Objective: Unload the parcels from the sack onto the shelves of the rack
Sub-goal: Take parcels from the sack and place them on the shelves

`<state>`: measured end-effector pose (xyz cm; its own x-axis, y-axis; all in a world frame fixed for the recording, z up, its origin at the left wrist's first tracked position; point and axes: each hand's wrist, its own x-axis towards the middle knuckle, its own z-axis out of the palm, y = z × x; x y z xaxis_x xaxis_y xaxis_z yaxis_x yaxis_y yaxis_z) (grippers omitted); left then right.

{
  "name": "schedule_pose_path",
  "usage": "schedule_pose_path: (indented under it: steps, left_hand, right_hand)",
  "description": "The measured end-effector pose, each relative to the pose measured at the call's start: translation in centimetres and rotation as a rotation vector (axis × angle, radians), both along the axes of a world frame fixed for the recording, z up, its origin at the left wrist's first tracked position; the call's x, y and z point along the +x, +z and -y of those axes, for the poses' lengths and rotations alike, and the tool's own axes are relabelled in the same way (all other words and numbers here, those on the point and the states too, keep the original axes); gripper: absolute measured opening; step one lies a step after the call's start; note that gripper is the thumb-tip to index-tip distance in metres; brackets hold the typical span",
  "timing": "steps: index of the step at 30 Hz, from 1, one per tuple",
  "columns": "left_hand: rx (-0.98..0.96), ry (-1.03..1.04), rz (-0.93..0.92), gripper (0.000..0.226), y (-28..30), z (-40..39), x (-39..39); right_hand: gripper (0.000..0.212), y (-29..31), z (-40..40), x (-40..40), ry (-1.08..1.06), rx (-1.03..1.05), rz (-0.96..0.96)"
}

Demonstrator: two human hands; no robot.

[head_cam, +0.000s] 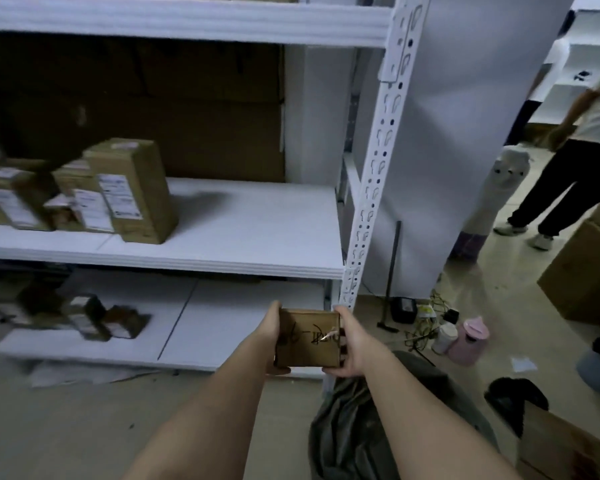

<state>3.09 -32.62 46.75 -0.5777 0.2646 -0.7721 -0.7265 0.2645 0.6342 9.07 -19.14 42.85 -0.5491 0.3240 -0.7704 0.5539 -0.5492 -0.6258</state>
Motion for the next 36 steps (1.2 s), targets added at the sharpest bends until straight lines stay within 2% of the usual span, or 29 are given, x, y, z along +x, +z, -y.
schedule_pose_path:
  steps: [8,13,17,23,25,28,33,36]
  left_hand:
    - [0.056,0.170,-0.094,0.054,3.5,8.3,-1.2]
    - [0.152,0.233,-0.173,0.057,4.5,13.5,-4.5]
    - [0.182,0.199,-0.223,0.061,5.0,18.0,-8.6]
    - [0.067,-0.013,-0.393,0.045,6.3,24.6,-16.1]
    - [0.051,-0.055,-0.420,0.054,6.6,25.7,-17.9]
    - [0.067,-0.091,-0.459,0.057,7.0,27.1,-20.9]
    - [0.115,-0.094,-0.507,0.033,6.6,27.8,-24.4]
    - [0.148,-0.096,-0.474,0.040,5.8,27.5,-26.5]
  right_hand:
    - [0.050,4.8,7.4,-3.4,0.204,0.084,-0.104]
    - [0.049,6.6,12.9,-7.2,0.239,0.117,-0.165]
    - [0.046,7.4,17.7,-10.8,0.198,0.119,-0.216]
    - [0.052,7.6,24.5,-17.4,0.124,0.143,-0.308]
    - [0.050,7.9,26.0,-18.7,0.086,0.160,-0.323]
    - [0.047,7.6,27.3,-20.9,0.019,0.193,-0.338]
    - [0.041,6.7,27.6,-23.9,-0.016,0.295,-0.338]
    - [0.036,6.4,27.3,-25.7,-0.028,0.296,-0.350]
